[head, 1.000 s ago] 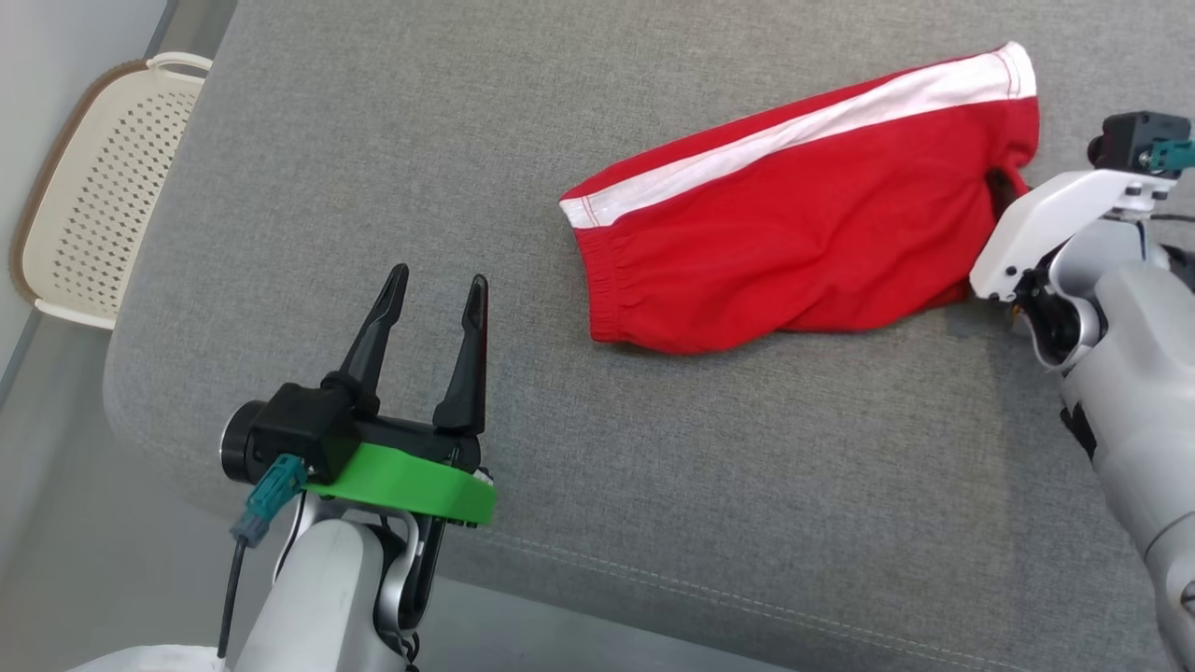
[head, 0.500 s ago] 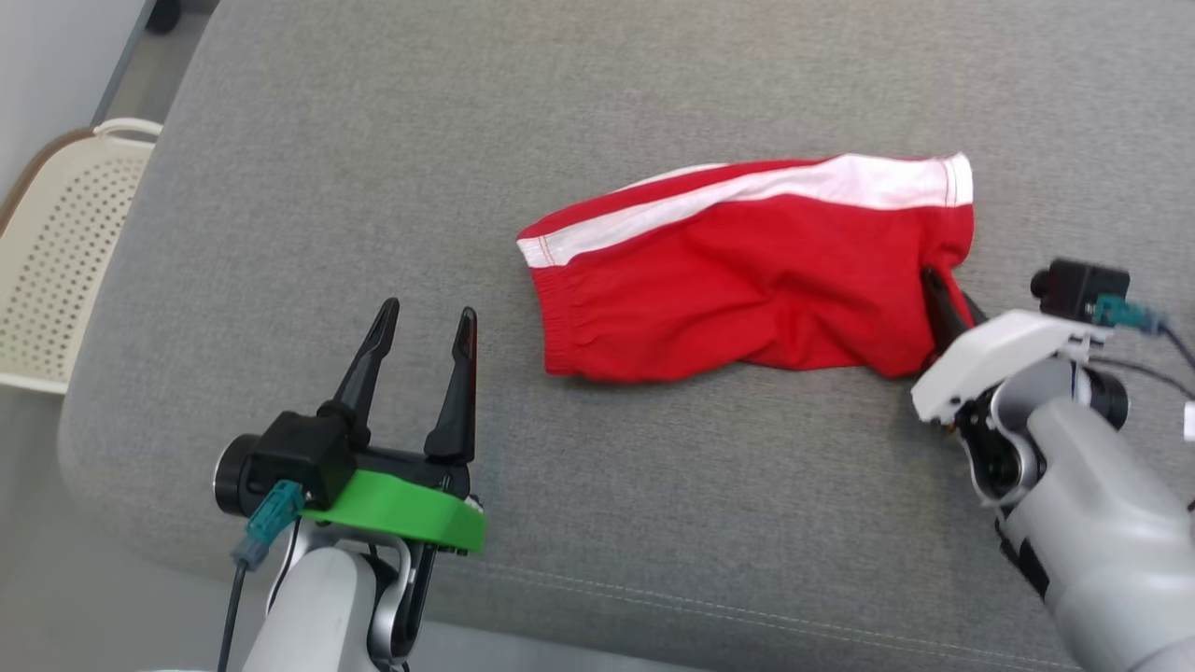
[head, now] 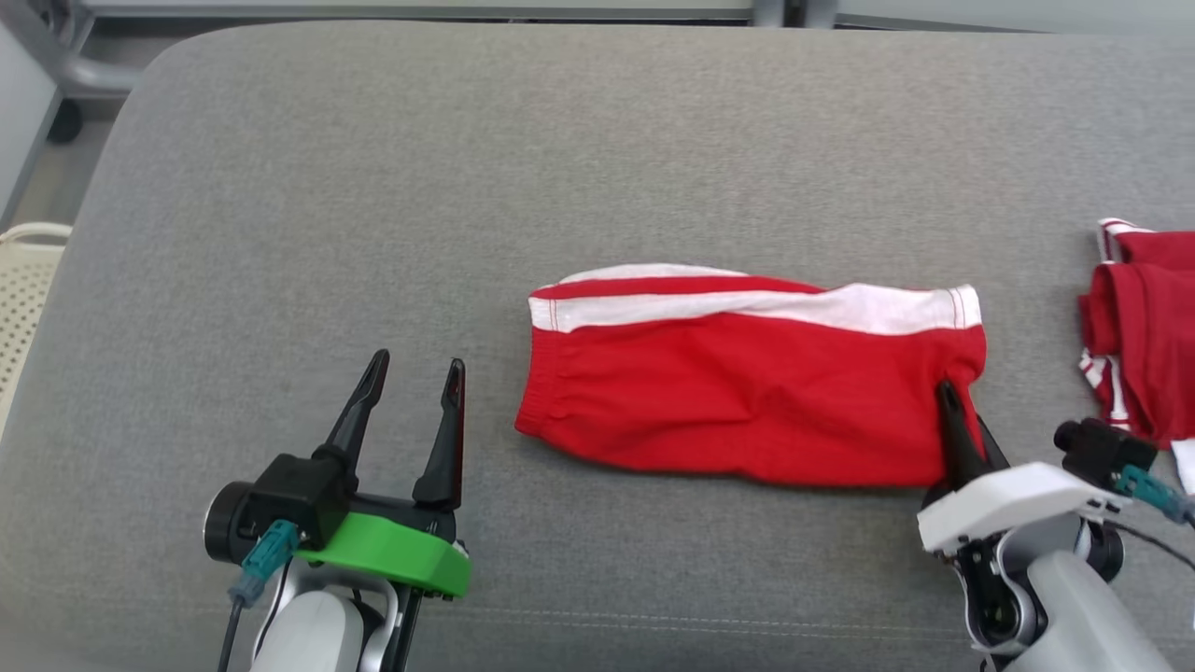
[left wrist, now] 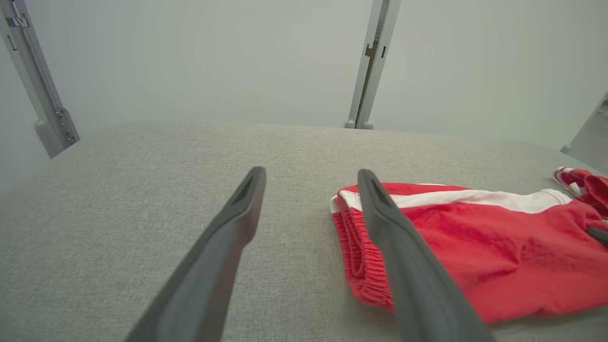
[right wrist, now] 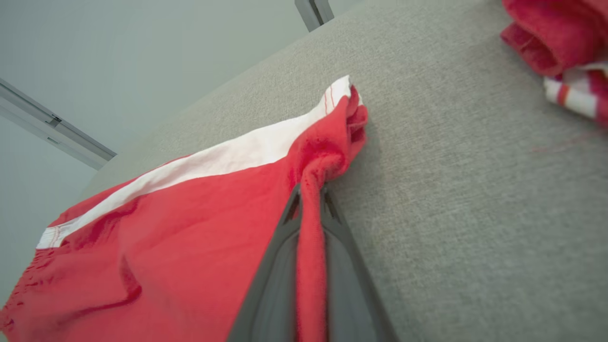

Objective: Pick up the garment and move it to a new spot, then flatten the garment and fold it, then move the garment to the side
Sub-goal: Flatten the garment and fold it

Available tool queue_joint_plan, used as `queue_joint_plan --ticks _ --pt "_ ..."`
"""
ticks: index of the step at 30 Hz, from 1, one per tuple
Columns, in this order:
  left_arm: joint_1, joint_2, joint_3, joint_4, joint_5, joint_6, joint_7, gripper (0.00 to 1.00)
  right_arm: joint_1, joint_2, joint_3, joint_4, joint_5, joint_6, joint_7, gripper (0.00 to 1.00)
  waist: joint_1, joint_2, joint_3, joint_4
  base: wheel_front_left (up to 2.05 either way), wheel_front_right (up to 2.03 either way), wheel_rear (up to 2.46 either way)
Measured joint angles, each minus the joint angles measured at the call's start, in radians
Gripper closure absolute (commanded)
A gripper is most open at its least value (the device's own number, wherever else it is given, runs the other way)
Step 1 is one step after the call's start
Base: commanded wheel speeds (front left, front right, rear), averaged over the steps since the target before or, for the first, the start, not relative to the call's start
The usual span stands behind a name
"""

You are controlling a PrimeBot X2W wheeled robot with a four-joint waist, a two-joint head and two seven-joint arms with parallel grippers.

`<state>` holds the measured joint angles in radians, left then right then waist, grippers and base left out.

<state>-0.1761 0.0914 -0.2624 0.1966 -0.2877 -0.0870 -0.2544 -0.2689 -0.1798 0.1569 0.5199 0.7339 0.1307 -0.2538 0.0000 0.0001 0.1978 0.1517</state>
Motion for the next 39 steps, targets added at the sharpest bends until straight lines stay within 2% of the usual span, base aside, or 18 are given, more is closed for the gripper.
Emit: queue_joint_plan --ticks 8,15,20,27,32,39 --pt "0.023 0.017 0.001 -0.027 -0.002 0.012 0.022 0.00 0.061 0.039 -0.099 -0.059 -0.124 0.000 0.023 1.00 0.0000 0.0000 -0.034 -0.057 0.00 0.00 0.00" --pt "0.023 0.025 0.001 -0.042 -0.008 0.017 0.033 0.00 0.053 0.070 -0.104 -0.117 -0.204 0.000 0.022 1.00 0.0000 0.0000 -0.041 -0.069 0.00 0.00 0.00" --pt "0.023 0.026 0.001 -0.055 -0.014 0.023 0.038 0.00 0.028 0.100 0.016 -0.219 -0.288 0.000 0.014 1.00 0.0000 0.0000 -0.038 -0.068 0.00 0.00 0.00" --pt "0.020 0.027 -0.014 -0.058 -0.018 0.023 0.042 0.00 -0.031 0.128 0.234 -0.264 -0.264 0.000 0.023 1.00 0.0000 0.0000 -0.035 -0.047 0.00 0.00 0.00" --pt "0.012 0.024 -0.026 -0.057 -0.021 0.023 0.042 0.00 -0.088 0.130 0.357 -0.212 -0.175 0.000 0.018 1.00 0.0000 0.0000 -0.033 -0.016 0.00 0.00 0.00" --pt "-0.001 0.016 -0.044 -0.047 -0.024 0.022 0.038 0.00 -0.166 0.131 0.449 -0.069 -0.087 0.000 -0.001 1.00 0.0000 0.0000 -0.026 0.036 0.00 0.00 0.00"
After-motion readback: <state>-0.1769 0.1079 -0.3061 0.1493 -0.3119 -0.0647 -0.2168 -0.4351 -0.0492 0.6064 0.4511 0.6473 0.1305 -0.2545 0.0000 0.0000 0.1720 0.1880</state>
